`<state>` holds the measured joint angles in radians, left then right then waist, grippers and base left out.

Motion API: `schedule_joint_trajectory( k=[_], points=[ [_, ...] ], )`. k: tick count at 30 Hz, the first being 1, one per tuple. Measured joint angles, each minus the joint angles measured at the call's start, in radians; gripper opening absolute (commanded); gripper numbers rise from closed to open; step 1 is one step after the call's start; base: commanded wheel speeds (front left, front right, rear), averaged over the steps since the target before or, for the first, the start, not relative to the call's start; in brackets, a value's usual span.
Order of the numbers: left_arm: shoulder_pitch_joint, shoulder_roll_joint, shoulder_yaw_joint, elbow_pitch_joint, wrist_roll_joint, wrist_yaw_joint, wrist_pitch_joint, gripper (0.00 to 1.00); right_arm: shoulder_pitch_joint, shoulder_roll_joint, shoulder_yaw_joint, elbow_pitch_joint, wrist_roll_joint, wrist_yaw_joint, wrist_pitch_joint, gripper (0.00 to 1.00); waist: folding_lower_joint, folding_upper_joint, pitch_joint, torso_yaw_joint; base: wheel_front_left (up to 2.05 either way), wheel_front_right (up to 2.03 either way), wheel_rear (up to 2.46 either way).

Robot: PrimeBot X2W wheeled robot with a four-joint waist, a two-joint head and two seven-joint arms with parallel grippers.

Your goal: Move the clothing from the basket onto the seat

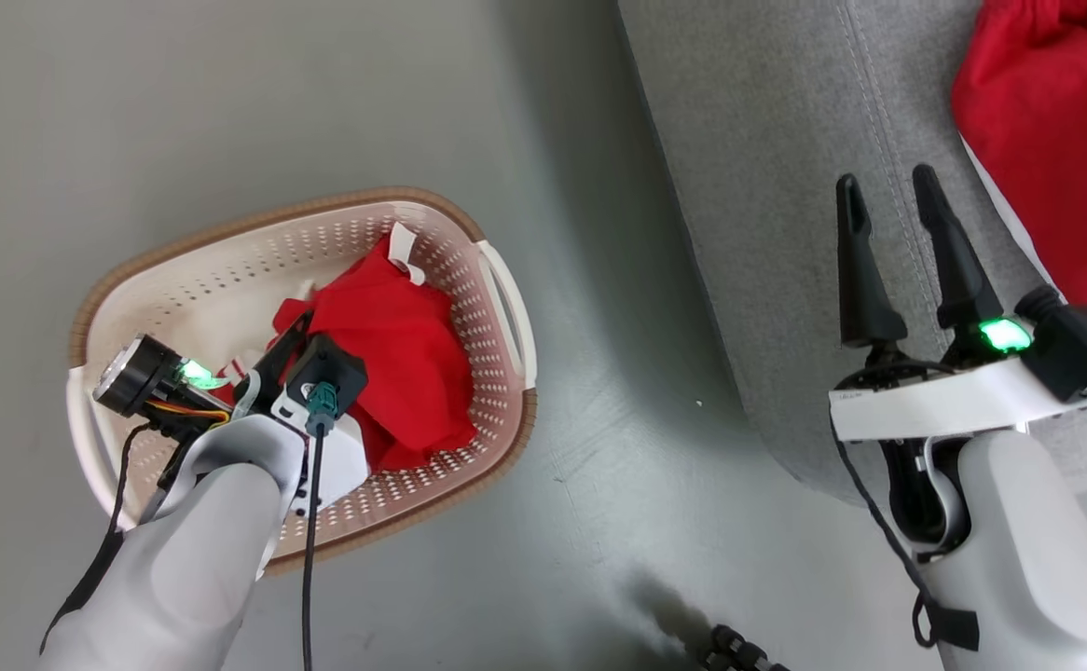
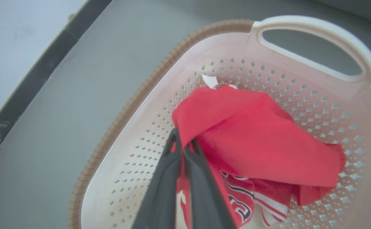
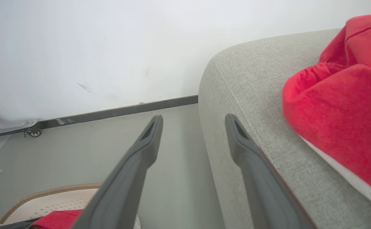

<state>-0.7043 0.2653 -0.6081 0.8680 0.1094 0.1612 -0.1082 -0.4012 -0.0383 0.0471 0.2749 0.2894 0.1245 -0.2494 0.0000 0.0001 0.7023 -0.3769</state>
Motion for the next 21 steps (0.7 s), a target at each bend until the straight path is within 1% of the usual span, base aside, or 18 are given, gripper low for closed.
schedule_joint_trajectory(
  k=[1, 7, 14, 21],
  points=[
    [0.001, -0.004, 0.007, -0.005, -0.01, 0.007, -0.007, 0.0, -0.008, 0.0, -0.001, 0.002, 0.0, 0.0, 0.0, 1.0, 0.0, 0.0, -0.006, 0.005, 0.0, 0.0, 0.0],
    [0.008, -0.025, 0.057, -0.049, -0.077, 0.012, -0.046, 0.0, -0.029, -0.001, -0.007, 0.011, -0.032, 0.0, 0.0, 1.0, 0.0, 0.0, -0.043, 0.039, 0.0, 0.0, 0.0],
    [0.033, -0.023, 0.086, -0.104, -0.101, 0.033, -0.079, 0.0, -0.03, -0.002, -0.018, 0.02, -0.073, 0.0, 0.0, 1.0, 0.0, 0.0, -0.097, 0.077, 0.0, 0.0, 0.0],
    [0.054, -0.023, 0.089, -0.142, -0.116, 0.032, -0.087, 0.0, -0.03, -0.005, -0.021, 0.029, -0.107, 0.0, 0.0, 1.0, 0.0, 0.0, -0.15, 0.108, 0.0, 0.0, 0.0]
  ],
)
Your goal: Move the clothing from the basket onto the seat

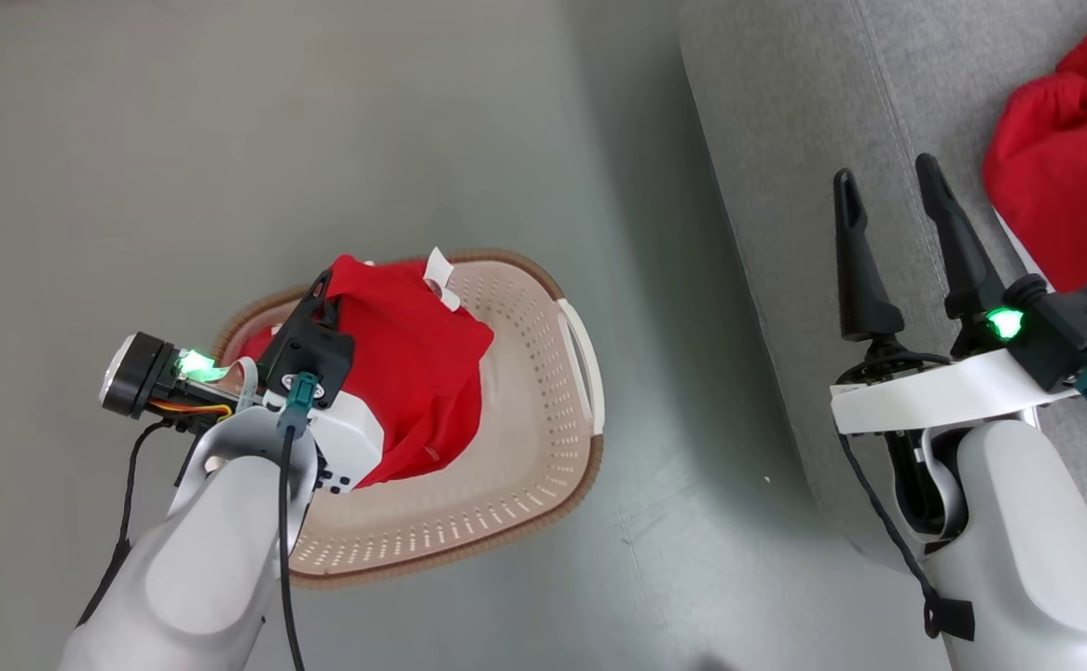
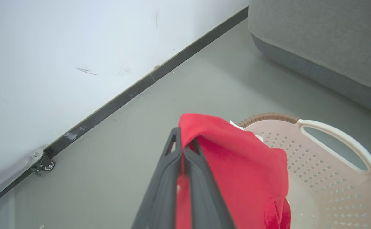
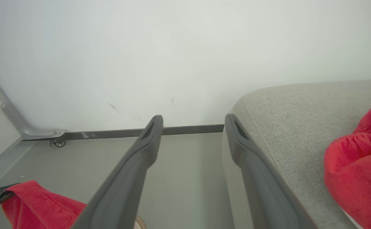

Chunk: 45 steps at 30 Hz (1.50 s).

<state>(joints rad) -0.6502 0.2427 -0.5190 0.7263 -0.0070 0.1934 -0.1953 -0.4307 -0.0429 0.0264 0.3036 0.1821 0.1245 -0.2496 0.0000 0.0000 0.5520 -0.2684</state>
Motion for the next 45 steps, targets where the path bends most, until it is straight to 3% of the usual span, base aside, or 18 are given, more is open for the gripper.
schedule_joint_trajectory(
  k=[18, 30, 45],
  points=[
    [0.053, 0.0, 0.063, -0.206, -0.112, -0.04, -0.041, 0.0, 0.007, -0.022, 0.063, 0.064, -0.072, 0.0, -0.002, 1.0, 0.0, 0.0, -0.193, 0.089, 0.0, 0.0, 0.0],
    [0.114, 0.017, 0.122, -0.313, -0.22, -0.101, -0.043, 0.0, 0.036, -0.042, 0.134, 0.094, -0.066, 0.0, 0.01, 1.0, 0.0, 0.0, -0.321, 0.143, 0.0, 0.0, 0.0],
    [0.178, 0.058, 0.121, -0.384, -0.292, -0.199, -0.011, 0.0, 0.114, -0.1, 0.253, 0.11, 0.007, 0.0, 0.06, 1.0, 0.0, 0.0, -0.461, 0.196, 0.0, 0.0, 0.0]
  ],
)
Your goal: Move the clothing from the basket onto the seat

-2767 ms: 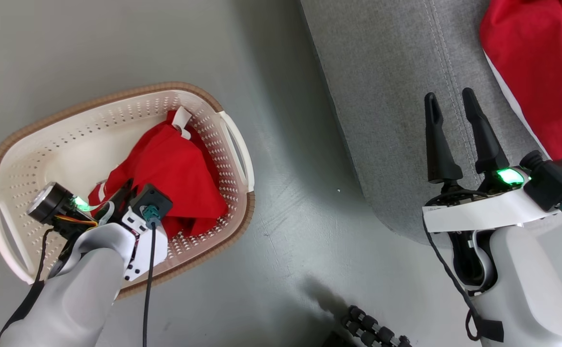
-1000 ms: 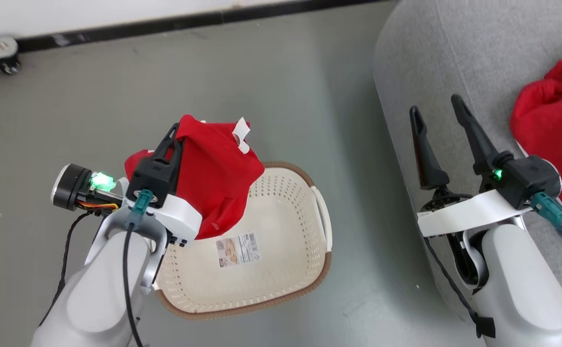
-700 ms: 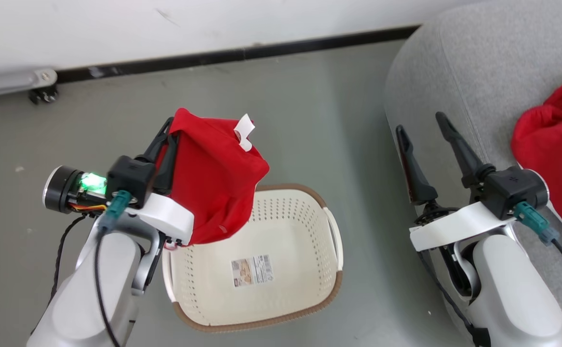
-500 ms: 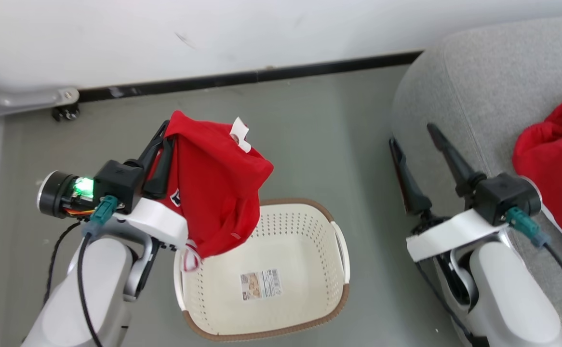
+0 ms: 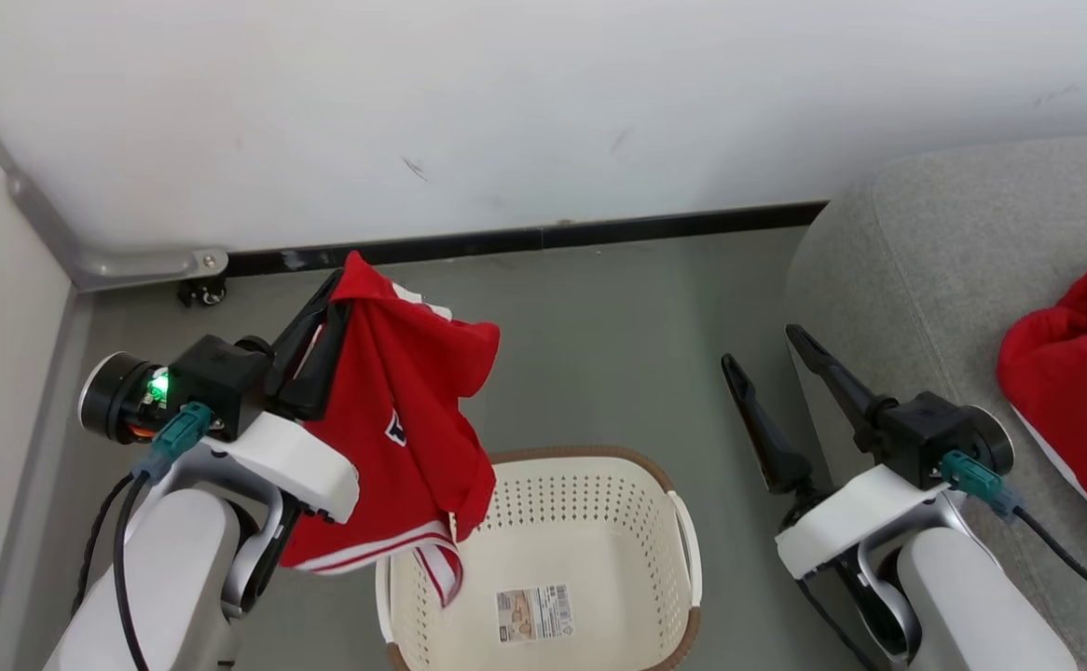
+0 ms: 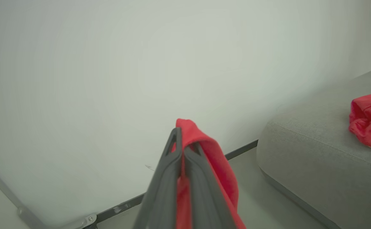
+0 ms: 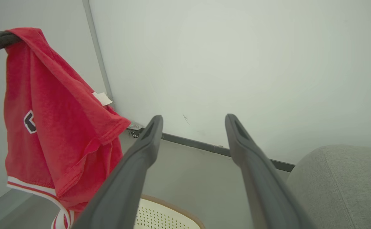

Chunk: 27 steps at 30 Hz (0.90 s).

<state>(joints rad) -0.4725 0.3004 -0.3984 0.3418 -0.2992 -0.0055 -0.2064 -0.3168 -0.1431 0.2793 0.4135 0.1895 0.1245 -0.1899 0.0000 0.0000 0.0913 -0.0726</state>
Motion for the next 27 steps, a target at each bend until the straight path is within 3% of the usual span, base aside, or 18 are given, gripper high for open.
schedule_joint_trajectory(
  k=[9, 27],
  points=[
    [0.011, 0.017, -0.03, -0.062, -0.008, -0.056, 0.042, 0.0, 0.04, -0.034, 0.074, -0.011, 0.053, 0.0, 0.04, 1.0, 0.0, 0.0, -0.064, 0.019, 0.0, 0.0, 0.0],
    [-0.019, 0.036, -0.073, -0.232, -0.026, -0.093, 0.068, 0.0, 0.056, -0.172, 0.299, -0.055, 0.14, 0.0, 0.146, 1.0, 0.0, 0.0, -0.135, 0.035, 0.0, 0.0, 0.0]
  ],
)
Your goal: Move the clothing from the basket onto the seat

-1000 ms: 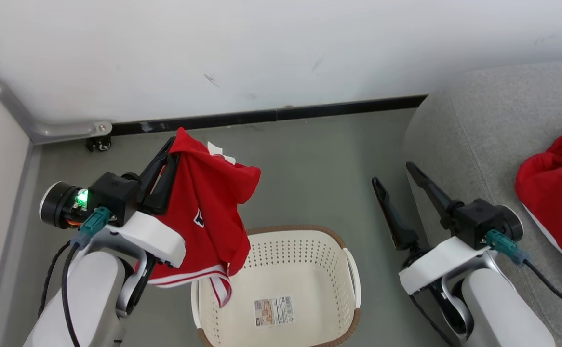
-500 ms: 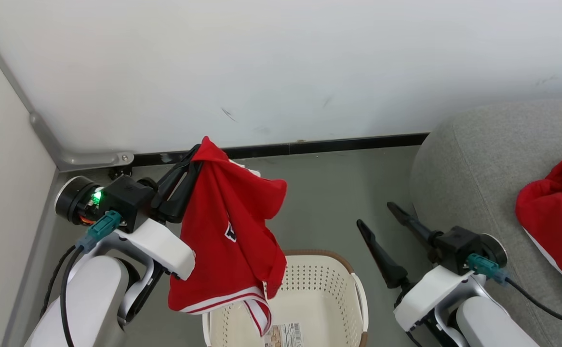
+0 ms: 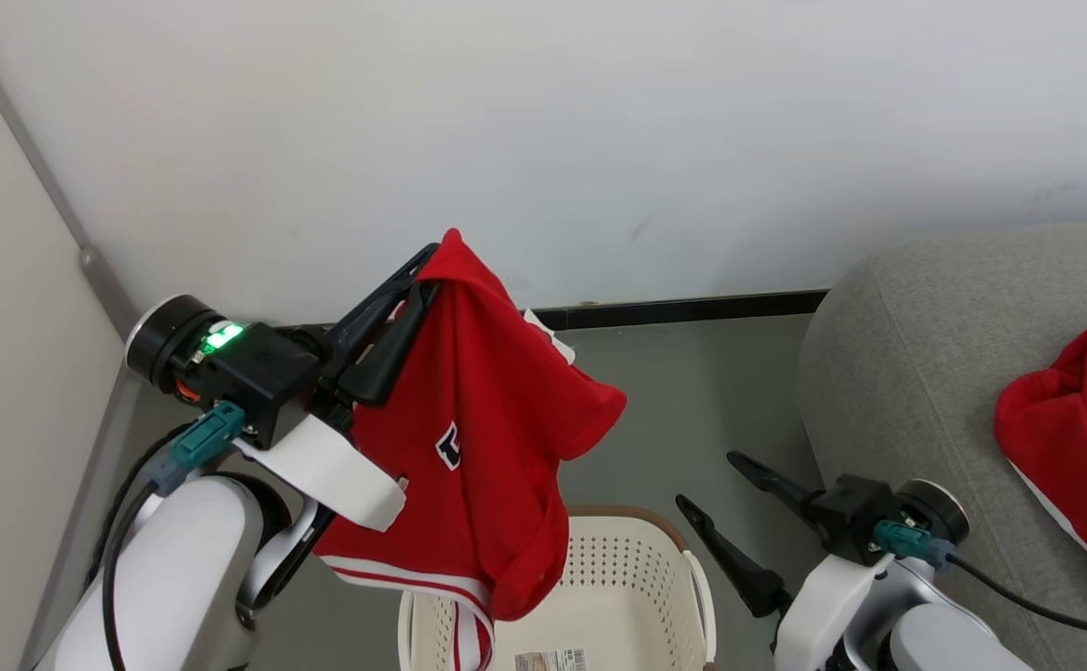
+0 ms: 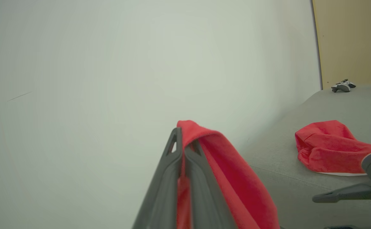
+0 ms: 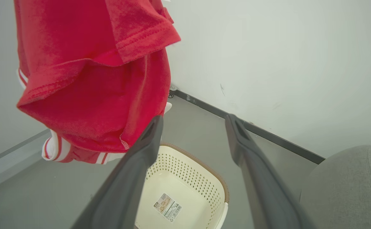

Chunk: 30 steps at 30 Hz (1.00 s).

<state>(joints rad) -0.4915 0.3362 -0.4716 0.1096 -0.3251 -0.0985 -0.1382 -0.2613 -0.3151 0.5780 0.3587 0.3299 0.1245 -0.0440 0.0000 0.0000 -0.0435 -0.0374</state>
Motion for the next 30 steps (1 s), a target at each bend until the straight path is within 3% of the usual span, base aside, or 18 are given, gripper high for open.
schedule_joint_trajectory(
  k=[17, 30],
  points=[
    [-0.029, 0.008, -0.032, -0.078, -0.02, -0.016, 0.024, 0.0, -0.041, -0.022, 0.163, -0.019, 0.093, 0.0, 0.024, 1.0, 0.0, 0.0001, 0.003, -0.008, 0.0, 0.0, 0.0],
    [-0.065, 0.001, -0.075, -0.114, -0.027, -0.018, 0.051, 0.0, -0.149, -0.012, 0.253, 0.075, 0.109, 0.0, 0.008, 1.0, 0.0, 0.0, 0.004, 0.018, 0.0, 0.0, 0.0]
  ],
)
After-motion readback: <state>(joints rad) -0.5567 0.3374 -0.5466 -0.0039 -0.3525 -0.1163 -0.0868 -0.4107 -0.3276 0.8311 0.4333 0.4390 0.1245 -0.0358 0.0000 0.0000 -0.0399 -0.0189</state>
